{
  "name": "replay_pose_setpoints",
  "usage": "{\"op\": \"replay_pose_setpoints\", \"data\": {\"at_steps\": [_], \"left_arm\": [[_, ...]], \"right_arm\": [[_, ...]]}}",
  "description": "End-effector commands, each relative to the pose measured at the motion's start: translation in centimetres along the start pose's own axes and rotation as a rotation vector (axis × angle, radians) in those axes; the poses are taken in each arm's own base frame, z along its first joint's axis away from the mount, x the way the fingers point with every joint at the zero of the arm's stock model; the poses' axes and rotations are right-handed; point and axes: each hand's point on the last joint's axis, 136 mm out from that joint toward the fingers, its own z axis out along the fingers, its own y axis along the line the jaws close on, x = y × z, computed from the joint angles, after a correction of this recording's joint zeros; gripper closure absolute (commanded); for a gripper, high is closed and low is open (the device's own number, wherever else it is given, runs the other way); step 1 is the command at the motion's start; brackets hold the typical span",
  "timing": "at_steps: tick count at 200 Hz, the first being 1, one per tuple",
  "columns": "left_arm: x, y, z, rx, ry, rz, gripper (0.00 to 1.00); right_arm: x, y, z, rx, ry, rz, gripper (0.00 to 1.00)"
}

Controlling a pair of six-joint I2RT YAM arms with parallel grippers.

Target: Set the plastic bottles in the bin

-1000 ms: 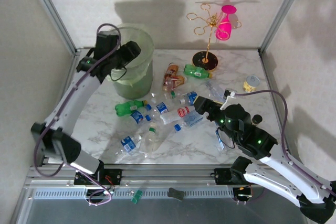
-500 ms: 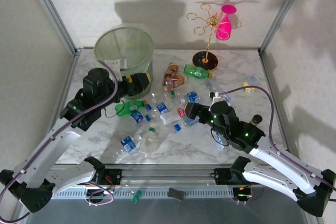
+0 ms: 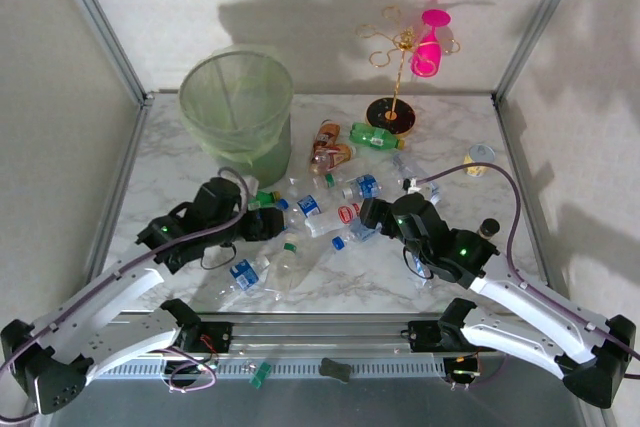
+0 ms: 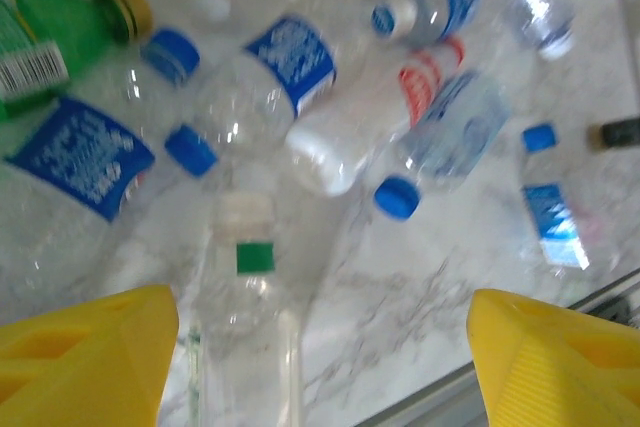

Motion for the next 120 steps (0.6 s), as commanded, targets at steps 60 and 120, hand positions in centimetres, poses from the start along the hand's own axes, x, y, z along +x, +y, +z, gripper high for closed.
{"op": "replay_pose_setpoints", "data": {"at_steps": [60, 120], "left_arm": [[9.2, 3.4, 4.1, -0.276, 0.3, 0.115, 0.29], [11.3, 3.5, 6.2, -0.315, 0.351, 0.176, 0.26]], "right_arm": [[-1.9, -3.8, -1.2, 0.175, -0.096, 0.128, 0.05], [-2.1, -5.0, -1.9, 0.175, -0.129, 0.157, 0.03]]}}
